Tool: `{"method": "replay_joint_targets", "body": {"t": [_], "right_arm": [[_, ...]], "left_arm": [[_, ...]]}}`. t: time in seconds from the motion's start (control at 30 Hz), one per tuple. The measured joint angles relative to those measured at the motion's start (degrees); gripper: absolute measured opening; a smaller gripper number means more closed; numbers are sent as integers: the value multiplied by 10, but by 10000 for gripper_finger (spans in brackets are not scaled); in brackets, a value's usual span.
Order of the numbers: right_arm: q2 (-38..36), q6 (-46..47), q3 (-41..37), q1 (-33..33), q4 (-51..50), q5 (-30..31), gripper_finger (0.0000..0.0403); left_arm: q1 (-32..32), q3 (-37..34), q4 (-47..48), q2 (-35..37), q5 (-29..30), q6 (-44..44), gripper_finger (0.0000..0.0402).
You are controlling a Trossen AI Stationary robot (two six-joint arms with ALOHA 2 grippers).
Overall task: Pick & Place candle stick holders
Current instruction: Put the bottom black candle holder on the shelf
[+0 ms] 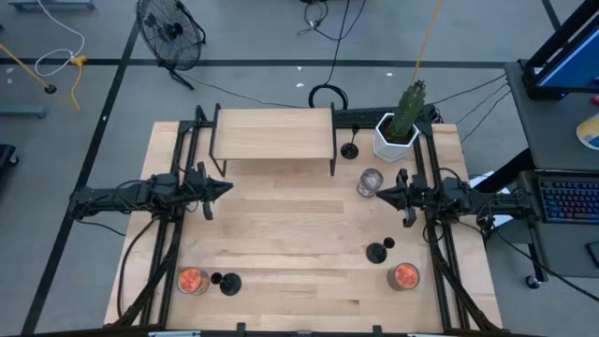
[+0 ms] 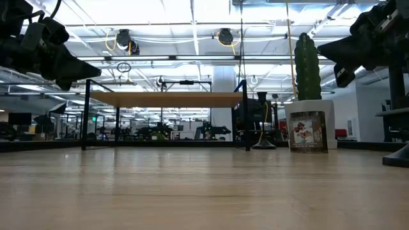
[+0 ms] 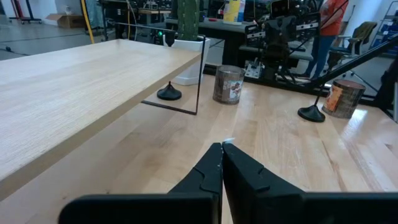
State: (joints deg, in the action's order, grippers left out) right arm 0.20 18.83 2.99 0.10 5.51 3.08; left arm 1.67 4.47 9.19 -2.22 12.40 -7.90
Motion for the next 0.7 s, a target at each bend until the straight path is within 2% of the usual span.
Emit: {"method": "replay_joint_targets", "body": {"t": [0.27, 0.4, 0.7], "right_arm": [[1, 0, 0, 0, 0, 45, 0], [1, 0, 0, 0, 0, 47, 0], [1, 0, 0, 0, 0, 44, 0]], "left_arm": [[0, 0, 0, 0, 0, 3, 17], [0, 0, -2, 0, 22, 23, 17], [0, 0, -22, 0, 44, 8, 17]]}}
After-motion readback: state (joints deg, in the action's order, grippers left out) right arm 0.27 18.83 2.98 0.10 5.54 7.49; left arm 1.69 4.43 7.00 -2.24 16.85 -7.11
